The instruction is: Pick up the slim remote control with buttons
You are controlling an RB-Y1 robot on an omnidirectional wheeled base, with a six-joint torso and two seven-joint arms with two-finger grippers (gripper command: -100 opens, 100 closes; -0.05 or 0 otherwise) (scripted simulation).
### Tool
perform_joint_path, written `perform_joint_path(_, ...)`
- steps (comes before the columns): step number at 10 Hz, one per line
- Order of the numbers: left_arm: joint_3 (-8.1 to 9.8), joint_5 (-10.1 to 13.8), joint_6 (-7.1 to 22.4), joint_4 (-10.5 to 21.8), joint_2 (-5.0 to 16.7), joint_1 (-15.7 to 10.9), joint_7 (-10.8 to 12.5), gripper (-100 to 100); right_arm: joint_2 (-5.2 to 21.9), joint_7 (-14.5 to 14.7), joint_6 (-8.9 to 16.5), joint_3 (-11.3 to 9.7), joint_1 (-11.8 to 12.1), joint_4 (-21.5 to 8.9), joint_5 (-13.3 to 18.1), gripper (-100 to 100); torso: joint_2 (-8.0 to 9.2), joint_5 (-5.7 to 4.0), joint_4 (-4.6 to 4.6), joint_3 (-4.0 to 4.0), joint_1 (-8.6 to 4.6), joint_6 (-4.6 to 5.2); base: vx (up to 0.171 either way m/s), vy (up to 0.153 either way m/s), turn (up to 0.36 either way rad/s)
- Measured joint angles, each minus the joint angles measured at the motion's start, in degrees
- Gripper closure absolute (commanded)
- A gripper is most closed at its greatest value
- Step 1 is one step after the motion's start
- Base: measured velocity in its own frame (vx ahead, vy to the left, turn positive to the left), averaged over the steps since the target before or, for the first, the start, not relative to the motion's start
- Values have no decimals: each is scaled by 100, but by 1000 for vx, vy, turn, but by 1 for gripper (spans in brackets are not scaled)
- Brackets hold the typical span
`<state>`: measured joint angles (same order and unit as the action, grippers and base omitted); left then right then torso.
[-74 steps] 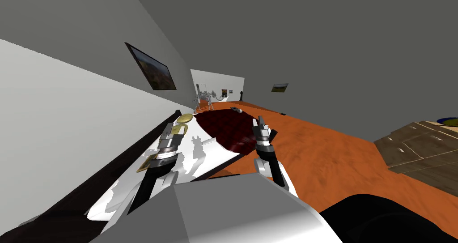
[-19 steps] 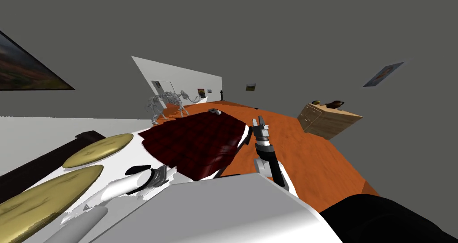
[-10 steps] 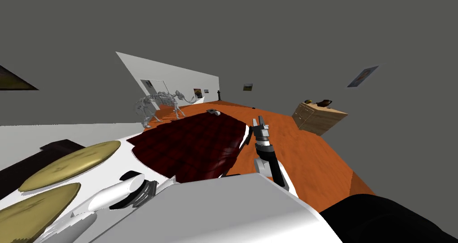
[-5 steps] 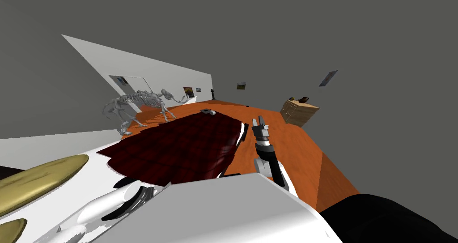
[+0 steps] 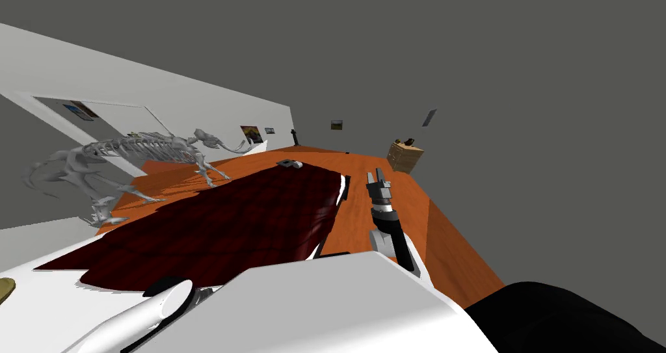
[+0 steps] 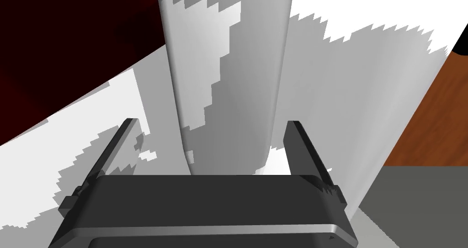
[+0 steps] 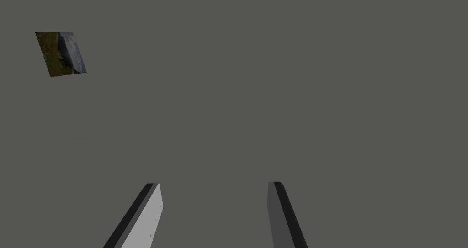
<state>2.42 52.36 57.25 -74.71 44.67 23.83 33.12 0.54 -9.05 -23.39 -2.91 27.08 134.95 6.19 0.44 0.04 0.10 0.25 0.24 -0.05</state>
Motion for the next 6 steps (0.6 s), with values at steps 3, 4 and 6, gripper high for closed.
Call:
perform_joint_path(3, 79, -73, -132, -134, -109, 290, 430, -100, 0, 0, 0, 0, 0, 0, 0, 0, -9, -1, -2, -5, -6, 2, -82, 30, -302)
perform_joint_path(4, 97, -77, -181, -137, -133, 346, 531, -100, 0, 0, 0, 1, 2, 0, 0, 0, -12, -1, -2, -6, -5, -7, -82, 20, -264)
perform_joint_path(6, 140, -118, -266, -227, -195, 525, 769, -100, 0, 0, 0, 1, 2, 0, 0, 0, -19, -1, -4, -10, -6, -6, -41, 16, -68)
